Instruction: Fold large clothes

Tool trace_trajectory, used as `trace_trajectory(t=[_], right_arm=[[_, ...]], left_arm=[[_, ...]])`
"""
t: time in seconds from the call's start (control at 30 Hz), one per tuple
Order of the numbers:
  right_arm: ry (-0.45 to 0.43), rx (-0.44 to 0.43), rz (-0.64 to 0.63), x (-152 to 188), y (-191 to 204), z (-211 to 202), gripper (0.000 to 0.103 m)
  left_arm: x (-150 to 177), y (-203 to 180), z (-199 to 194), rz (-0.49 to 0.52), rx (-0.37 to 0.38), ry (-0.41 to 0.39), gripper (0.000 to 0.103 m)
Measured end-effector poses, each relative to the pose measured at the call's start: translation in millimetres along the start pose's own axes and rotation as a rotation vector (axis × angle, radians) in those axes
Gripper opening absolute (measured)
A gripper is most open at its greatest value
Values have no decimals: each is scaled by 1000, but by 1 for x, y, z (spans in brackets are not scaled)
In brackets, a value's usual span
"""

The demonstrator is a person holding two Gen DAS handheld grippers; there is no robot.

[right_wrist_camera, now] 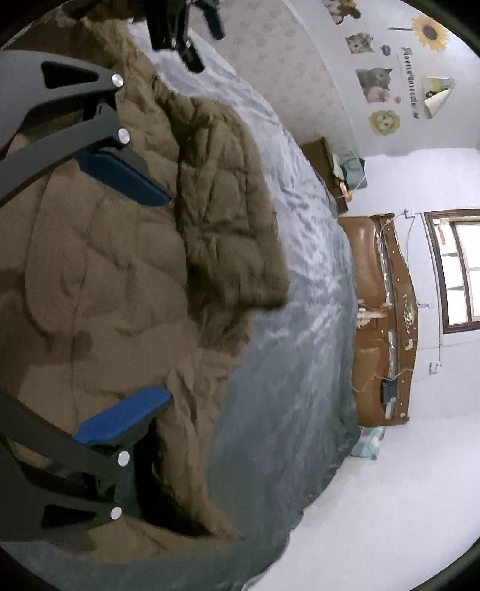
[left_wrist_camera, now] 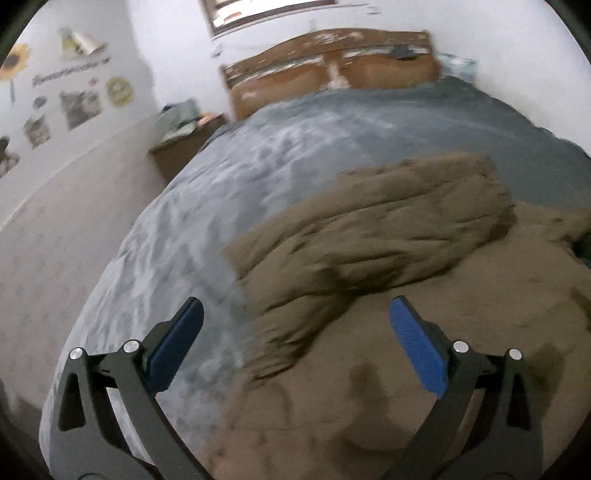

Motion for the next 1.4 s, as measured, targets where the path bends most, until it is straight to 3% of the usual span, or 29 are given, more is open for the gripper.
trace_trajectory(t=[0.2,0.43,0.63,0.77,0.83,0.93,1.03,1.07,1.1,1.13,1.17,1.3,1.37,1.4], right_arm=[[51,-19,47,-6,13,38,99],[192,131,12,-8,-8,135,98],[271,132,22,0,-13,188,96],[352,31,21,22,-1,205,27],[312,11,-6,15,5,194,15],[249,24,-14,-3,2,162,13],[199,70,-4,-18,-14,120,14],[217,95,-18,-17,-20,110,19],[254,114,-33,-13,-23,107,28],[316,134,-52,-5,-27,105,51],[345,145,-60,-1,-31,101,67],[242,157,-62,-13,-33,20,71],[181,150,-42,-20,-30,-28,86],[164,145,-39,-23,-28,-45,87]], left_arm=[[-7,41,13,-164,9,10,100],[6,49,34,-247,-12,-1,100],[11,56,43,-329,6,0,100],[9,47,45,-307,-3,-21,100],[8,44,46,-304,3,-23,100],[10,42,53,-291,-9,-11,100],[11,43,57,-297,-11,1,100],[10,45,57,-301,-12,0,100],[10,45,56,-306,-11,-4,100],[9,46,54,-314,-3,-11,99],[10,46,51,-322,5,-14,99],[11,45,21,-371,62,-50,99],[11,46,0,-365,56,-68,99],[12,46,-10,-362,55,-73,99]])
Point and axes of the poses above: each gripper's, at about its wrist camera, not at the fingertips, and z roughly the way its jaws point, y to its left, x to its underside, the point moved 5 cm from there along z, roughly the way its jaws point, and after that the axes turned 13 degrees about -y, right-handed, at the moved point
